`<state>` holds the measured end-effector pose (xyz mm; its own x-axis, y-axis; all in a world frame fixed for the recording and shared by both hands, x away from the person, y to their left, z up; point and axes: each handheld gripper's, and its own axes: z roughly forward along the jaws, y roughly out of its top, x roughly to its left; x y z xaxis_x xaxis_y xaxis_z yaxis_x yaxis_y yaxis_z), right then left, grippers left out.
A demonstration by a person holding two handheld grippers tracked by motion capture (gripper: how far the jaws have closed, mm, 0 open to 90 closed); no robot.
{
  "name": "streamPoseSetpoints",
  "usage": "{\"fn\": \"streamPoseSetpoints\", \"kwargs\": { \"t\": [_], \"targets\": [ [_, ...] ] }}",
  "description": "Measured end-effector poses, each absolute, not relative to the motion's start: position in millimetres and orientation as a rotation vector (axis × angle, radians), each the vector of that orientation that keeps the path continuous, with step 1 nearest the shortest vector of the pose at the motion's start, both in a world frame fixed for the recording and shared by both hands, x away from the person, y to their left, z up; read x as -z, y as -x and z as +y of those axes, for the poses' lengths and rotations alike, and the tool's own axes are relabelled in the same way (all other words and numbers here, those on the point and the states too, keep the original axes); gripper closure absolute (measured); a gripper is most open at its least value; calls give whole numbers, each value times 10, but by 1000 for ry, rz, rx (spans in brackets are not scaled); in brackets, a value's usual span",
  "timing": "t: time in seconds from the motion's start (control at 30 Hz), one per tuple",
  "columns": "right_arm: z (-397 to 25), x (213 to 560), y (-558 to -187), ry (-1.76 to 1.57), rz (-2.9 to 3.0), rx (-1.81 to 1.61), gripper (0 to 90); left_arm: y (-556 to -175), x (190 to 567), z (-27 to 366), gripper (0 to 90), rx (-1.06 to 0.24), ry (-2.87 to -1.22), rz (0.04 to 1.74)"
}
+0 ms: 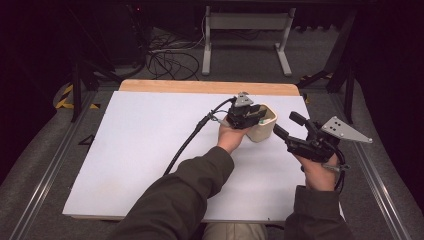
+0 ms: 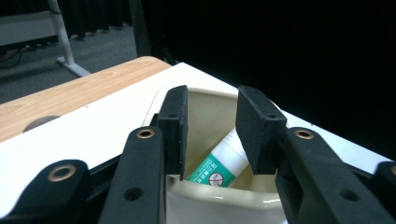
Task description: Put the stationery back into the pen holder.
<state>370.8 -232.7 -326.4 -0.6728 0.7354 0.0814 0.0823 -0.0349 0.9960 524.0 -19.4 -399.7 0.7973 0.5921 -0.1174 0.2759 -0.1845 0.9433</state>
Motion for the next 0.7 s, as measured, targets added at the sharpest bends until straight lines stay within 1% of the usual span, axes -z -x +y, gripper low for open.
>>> {"fn": "streamPoseSetpoints", "kwargs": {
  "t": [0.2,0.4,0.53,0.7],
  "targets": [
    [-2320,3267,-3711,-860,1762,-1757,252,-5239,3966,-172,598,-324,-1768,672],
    [-2309,3270,-3717,-862,1765,-1753,250,-5207,3904,-155,518,-329,-1764,665],
    [-2300,3268,-3713,-860,1765,-1752,250,-5189,3878,-144,490,-326,-1765,660],
    [-2308,3272,-3719,-866,1765,-1750,245,-5156,3838,-126,402,-332,-1770,643]
  ]
}}
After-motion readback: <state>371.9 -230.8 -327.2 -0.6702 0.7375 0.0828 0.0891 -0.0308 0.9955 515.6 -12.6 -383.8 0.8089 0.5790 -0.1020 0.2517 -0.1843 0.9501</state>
